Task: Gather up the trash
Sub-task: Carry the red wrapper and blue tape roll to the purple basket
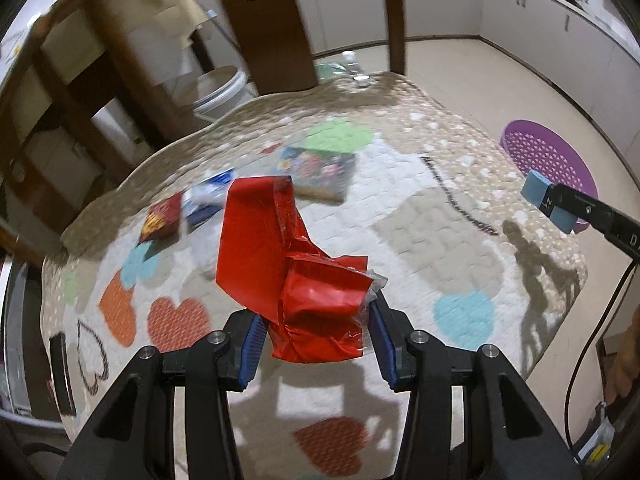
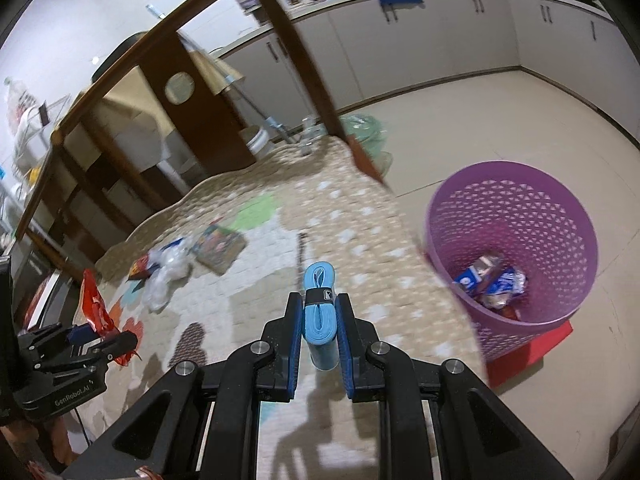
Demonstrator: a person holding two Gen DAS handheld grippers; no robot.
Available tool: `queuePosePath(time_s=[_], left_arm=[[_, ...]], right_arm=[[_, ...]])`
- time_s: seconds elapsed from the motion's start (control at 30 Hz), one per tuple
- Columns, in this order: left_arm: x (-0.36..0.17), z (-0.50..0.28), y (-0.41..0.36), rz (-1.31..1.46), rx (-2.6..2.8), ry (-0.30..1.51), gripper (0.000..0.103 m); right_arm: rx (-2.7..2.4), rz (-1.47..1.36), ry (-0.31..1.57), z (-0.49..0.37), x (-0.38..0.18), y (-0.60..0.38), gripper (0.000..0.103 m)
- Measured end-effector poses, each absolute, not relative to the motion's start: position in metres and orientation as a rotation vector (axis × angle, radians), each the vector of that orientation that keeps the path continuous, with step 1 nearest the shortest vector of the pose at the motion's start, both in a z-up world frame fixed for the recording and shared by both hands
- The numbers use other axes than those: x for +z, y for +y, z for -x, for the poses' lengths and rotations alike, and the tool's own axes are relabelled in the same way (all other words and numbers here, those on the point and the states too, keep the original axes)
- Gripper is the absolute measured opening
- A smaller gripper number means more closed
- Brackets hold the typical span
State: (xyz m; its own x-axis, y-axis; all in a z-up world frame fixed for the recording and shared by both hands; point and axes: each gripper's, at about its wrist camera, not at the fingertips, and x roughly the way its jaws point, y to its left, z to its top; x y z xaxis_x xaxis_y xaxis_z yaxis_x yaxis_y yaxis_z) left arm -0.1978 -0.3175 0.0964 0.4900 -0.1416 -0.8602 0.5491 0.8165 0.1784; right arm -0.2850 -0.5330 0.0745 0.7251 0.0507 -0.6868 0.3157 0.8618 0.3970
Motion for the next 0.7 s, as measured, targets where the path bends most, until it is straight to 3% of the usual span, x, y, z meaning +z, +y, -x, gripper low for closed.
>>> queuePosePath(time_s=[0.7], left_arm=[[0.094,0.187,-0.506,-0.422,-0.783,1.009,0.047]], right_arm=[[-0.368,-0.607,0.706,0.323,0.059,-0.670,0.018]])
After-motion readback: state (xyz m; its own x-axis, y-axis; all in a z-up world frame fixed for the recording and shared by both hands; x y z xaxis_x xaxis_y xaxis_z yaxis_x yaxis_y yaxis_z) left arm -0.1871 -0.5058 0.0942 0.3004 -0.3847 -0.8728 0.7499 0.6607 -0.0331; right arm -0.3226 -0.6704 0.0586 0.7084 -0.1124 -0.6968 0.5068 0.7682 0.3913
